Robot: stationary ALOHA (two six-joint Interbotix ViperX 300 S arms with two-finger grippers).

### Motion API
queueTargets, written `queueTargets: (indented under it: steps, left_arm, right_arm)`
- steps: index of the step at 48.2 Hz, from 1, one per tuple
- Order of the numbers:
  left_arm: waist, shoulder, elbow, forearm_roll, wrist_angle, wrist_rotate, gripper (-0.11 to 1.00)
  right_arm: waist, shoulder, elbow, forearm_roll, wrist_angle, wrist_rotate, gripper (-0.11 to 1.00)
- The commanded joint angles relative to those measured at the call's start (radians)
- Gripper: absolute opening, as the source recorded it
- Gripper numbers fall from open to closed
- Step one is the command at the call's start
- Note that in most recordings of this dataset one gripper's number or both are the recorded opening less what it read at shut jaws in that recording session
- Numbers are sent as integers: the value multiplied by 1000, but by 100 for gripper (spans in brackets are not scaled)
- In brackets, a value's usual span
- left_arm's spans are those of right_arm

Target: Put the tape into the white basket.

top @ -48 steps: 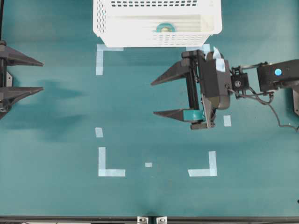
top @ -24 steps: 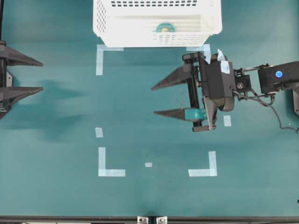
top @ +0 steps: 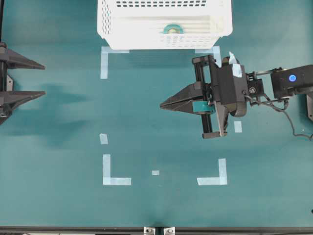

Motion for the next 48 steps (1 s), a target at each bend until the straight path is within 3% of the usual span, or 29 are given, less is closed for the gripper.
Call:
queueTargets:
  steps: [1,20,34,48]
  left_arm:
    - [5,8,-12,2,-9,0,88]
    - [5,8,-12,0,-8,0,88]
    - [5,8,-12,0,-8,0,88]
    - [5,6,-12,2,-8,0,88]
  right_arm:
    - [2,-23,-9,-2,-12,0,0]
    - [2,-117,14,-2,74,2,0]
    - [2,-232,72,-2,178,2,0]
    - [0,-390,163,0,206,3,0]
